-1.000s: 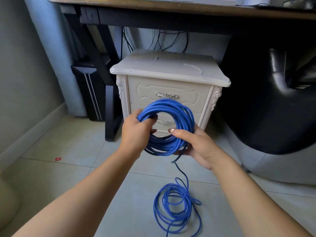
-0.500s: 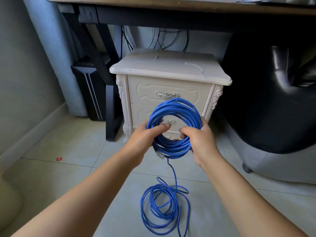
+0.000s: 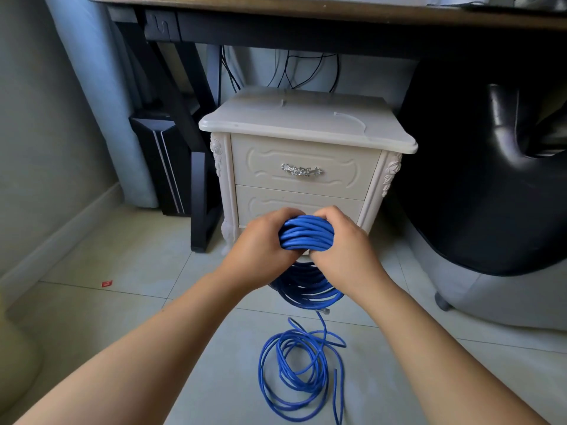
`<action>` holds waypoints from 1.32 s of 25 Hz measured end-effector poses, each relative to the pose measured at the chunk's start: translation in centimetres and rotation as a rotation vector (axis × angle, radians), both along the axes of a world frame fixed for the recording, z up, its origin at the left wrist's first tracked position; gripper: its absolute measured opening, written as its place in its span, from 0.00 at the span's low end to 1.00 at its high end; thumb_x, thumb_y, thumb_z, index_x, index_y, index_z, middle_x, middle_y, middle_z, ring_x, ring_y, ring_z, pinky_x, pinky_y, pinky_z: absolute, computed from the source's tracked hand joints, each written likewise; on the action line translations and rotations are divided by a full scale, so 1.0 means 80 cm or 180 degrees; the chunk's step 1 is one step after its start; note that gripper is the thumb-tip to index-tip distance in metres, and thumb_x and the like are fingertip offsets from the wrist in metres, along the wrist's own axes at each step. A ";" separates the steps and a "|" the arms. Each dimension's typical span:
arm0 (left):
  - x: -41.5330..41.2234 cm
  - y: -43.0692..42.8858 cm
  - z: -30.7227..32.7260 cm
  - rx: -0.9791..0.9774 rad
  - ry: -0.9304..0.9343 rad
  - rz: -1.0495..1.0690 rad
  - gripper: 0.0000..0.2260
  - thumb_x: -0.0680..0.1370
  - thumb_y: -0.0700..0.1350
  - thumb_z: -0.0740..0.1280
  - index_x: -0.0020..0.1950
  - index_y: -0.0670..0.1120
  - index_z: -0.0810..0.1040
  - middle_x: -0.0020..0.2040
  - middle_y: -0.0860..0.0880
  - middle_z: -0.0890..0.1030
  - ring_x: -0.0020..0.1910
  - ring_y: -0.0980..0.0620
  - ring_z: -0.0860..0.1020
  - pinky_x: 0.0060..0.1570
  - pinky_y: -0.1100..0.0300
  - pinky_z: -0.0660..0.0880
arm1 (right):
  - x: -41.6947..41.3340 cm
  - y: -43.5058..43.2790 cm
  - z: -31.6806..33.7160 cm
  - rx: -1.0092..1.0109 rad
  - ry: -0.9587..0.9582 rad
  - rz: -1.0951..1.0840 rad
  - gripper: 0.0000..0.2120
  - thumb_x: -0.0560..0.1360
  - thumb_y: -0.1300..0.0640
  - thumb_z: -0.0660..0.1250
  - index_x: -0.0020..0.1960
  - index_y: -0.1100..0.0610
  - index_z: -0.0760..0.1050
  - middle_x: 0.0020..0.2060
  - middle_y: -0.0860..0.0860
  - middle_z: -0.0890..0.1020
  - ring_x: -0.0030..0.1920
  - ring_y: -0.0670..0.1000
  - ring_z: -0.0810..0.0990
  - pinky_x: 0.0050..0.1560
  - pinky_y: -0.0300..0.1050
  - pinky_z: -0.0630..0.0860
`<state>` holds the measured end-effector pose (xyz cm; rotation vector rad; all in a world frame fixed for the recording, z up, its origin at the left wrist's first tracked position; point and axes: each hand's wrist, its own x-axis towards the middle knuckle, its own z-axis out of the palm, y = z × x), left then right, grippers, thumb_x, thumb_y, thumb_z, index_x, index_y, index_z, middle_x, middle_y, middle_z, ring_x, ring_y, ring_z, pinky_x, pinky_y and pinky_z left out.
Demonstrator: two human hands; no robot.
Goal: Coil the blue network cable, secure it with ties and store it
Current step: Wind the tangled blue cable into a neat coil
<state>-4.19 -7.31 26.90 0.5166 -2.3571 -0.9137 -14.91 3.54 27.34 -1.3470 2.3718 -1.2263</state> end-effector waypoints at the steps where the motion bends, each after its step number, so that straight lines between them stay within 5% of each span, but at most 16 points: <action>1: -0.001 0.002 0.002 0.0144 0.0033 0.0016 0.13 0.74 0.40 0.70 0.57 0.52 0.79 0.44 0.57 0.82 0.43 0.62 0.78 0.44 0.66 0.74 | -0.002 0.002 0.002 -0.0042 -0.0158 0.0017 0.18 0.68 0.63 0.69 0.52 0.46 0.69 0.43 0.43 0.76 0.41 0.46 0.75 0.36 0.31 0.68; 4: -0.004 0.002 0.006 0.0776 0.0200 0.0165 0.12 0.75 0.38 0.70 0.55 0.52 0.77 0.43 0.57 0.82 0.40 0.64 0.78 0.42 0.70 0.73 | -0.014 0.009 0.013 -0.0190 -0.1063 0.0177 0.23 0.68 0.56 0.76 0.59 0.43 0.72 0.45 0.42 0.79 0.44 0.45 0.80 0.38 0.32 0.72; 7: -0.007 -0.005 0.010 0.1885 0.0678 0.0548 0.10 0.76 0.40 0.70 0.55 0.50 0.79 0.40 0.53 0.81 0.39 0.53 0.78 0.43 0.57 0.78 | -0.023 0.014 0.015 -0.0407 -0.2736 0.0474 0.25 0.66 0.42 0.74 0.61 0.46 0.75 0.53 0.50 0.81 0.47 0.49 0.84 0.38 0.42 0.79; 11: -0.010 -0.010 0.006 0.2963 0.1002 0.0973 0.06 0.76 0.39 0.70 0.50 0.49 0.78 0.35 0.50 0.73 0.36 0.50 0.71 0.37 0.57 0.75 | -0.021 0.007 -0.002 -0.0623 -0.3504 0.0627 0.47 0.55 0.28 0.74 0.70 0.47 0.70 0.64 0.55 0.77 0.57 0.57 0.82 0.47 0.58 0.80; 14: -0.012 -0.006 0.002 0.3403 0.1142 0.1111 0.06 0.77 0.39 0.69 0.51 0.47 0.77 0.36 0.48 0.72 0.36 0.50 0.70 0.38 0.56 0.74 | -0.016 0.007 -0.004 -0.0787 -0.3493 0.0755 0.50 0.56 0.36 0.79 0.74 0.41 0.62 0.64 0.48 0.76 0.64 0.55 0.77 0.51 0.59 0.81; 18: -0.013 0.004 0.005 0.3738 0.1303 0.1153 0.07 0.78 0.40 0.68 0.55 0.47 0.77 0.37 0.50 0.72 0.36 0.52 0.71 0.37 0.57 0.75 | -0.011 0.002 -0.009 -0.0822 -0.3359 0.0552 0.48 0.61 0.55 0.81 0.74 0.39 0.59 0.57 0.50 0.81 0.59 0.56 0.81 0.59 0.63 0.77; 22: -0.012 0.017 0.005 0.3994 0.1241 0.0672 0.06 0.78 0.40 0.68 0.54 0.47 0.76 0.37 0.50 0.74 0.36 0.52 0.75 0.44 0.52 0.73 | -0.005 -0.005 -0.011 -0.1318 -0.3330 -0.0071 0.13 0.73 0.68 0.67 0.55 0.56 0.74 0.36 0.56 0.79 0.38 0.54 0.84 0.51 0.56 0.78; 27: -0.005 0.014 0.008 0.3228 0.0328 0.0233 0.15 0.75 0.44 0.73 0.60 0.45 0.76 0.51 0.47 0.84 0.49 0.52 0.83 0.47 0.60 0.79 | -0.024 0.001 -0.001 -0.1510 -0.2783 -0.0528 0.11 0.72 0.72 0.61 0.49 0.60 0.74 0.23 0.50 0.70 0.27 0.51 0.71 0.36 0.49 0.78; 29: -0.003 0.006 0.009 0.2594 0.0216 0.0187 0.22 0.73 0.43 0.75 0.65 0.49 0.74 0.53 0.52 0.83 0.49 0.57 0.82 0.46 0.68 0.78 | -0.027 0.006 0.004 -0.1226 -0.2024 -0.0431 0.12 0.71 0.70 0.62 0.45 0.54 0.76 0.25 0.47 0.73 0.28 0.50 0.72 0.40 0.53 0.81; 33: 0.001 0.003 0.007 0.0644 -0.0152 0.0049 0.34 0.70 0.41 0.75 0.72 0.58 0.67 0.62 0.59 0.74 0.57 0.65 0.75 0.52 0.74 0.72 | -0.018 0.012 0.008 -0.0233 -0.0398 0.0122 0.16 0.70 0.63 0.68 0.44 0.41 0.74 0.38 0.41 0.81 0.39 0.44 0.79 0.45 0.41 0.77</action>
